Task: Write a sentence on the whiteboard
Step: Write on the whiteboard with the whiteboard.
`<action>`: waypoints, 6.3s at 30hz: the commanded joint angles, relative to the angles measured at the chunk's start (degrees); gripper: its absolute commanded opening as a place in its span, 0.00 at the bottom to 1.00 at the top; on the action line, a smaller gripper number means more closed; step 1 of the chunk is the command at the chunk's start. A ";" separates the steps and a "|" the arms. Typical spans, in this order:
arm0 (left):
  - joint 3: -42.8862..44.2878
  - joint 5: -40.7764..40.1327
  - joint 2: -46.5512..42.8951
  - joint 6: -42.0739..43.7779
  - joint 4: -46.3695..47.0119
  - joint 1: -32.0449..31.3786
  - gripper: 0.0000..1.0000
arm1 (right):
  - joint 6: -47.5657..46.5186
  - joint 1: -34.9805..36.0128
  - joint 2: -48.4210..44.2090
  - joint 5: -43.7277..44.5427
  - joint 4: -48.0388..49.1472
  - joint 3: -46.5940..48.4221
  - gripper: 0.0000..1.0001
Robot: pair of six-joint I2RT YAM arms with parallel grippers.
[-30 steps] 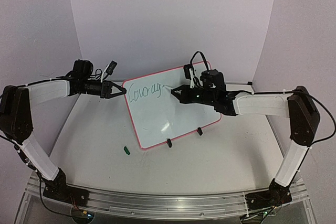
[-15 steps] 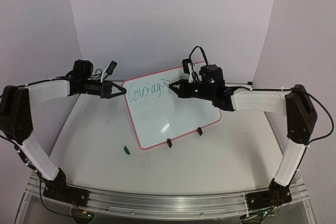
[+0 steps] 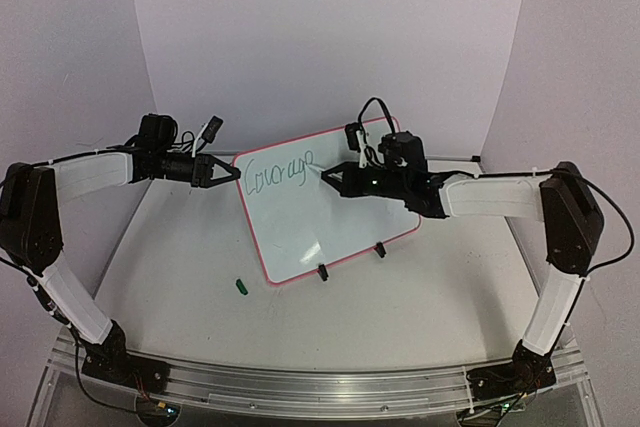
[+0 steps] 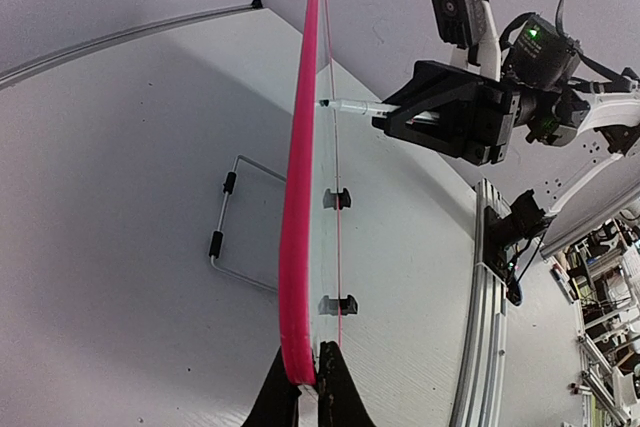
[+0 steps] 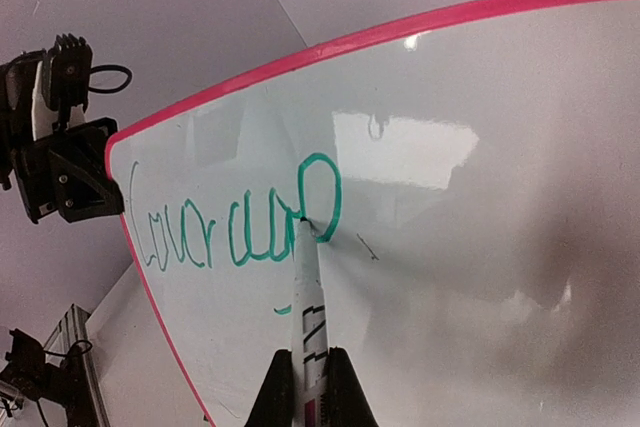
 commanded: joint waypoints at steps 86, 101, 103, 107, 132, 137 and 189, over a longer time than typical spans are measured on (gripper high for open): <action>0.85 -3.67 -1.52 6.30 -3.82 -3.31 0.00 | -2.71 -9.29 -16.26 -12.27 -3.14 -10.01 0.00; 0.93 -3.84 -1.34 6.65 -4.14 -3.40 0.00 | -2.57 -9.19 -11.74 -7.37 -2.02 -6.88 0.00; 0.91 -3.83 -1.36 6.65 -4.16 -3.40 0.00 | -2.40 -9.20 -11.06 -6.66 -1.90 -6.19 0.00; 0.96 -3.83 -1.39 6.70 -4.24 -3.45 0.00 | -1.90 -9.19 -9.12 -5.98 -1.27 -4.55 0.00; 1.10 -3.68 -1.71 6.88 -4.53 -3.40 0.00 | 0.16 -9.25 -7.84 2.77 0.65 -5.26 0.00; 1.06 -3.76 -1.89 6.89 -4.58 -3.40 0.00 | -0.42 -9.25 -9.38 -0.55 2.36 -6.22 0.00; 1.09 -3.56 -1.87 7.00 -4.61 -3.57 0.00 | 0.93 -9.19 -7.92 -2.93 0.54 -8.84 0.00</action>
